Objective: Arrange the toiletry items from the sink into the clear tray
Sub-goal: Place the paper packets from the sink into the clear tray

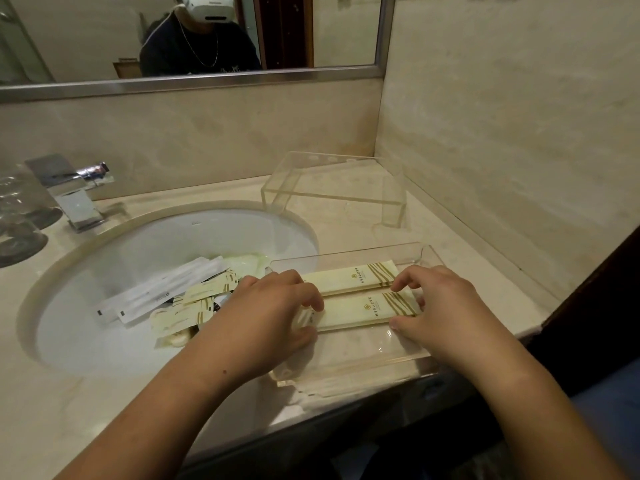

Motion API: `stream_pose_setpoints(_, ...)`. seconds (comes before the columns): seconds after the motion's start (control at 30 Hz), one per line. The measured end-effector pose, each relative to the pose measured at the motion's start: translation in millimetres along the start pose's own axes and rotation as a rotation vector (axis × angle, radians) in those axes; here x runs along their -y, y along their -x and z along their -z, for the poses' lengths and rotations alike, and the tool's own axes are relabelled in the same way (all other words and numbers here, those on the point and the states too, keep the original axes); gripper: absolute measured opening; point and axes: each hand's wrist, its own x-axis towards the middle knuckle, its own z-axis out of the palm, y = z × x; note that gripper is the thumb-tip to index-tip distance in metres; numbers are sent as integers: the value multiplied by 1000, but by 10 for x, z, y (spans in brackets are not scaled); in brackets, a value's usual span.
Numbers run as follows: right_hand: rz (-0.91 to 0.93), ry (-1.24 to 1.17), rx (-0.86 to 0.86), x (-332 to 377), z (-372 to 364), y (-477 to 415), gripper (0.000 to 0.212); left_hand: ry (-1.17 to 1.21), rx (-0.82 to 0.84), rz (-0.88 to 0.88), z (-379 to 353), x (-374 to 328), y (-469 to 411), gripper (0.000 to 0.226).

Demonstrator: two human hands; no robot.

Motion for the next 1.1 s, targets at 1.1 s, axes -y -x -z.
stream_pose_setpoints(1.1,-1,-137,-218,19,-112,92,23,292,-183,85,0,191,266,20)
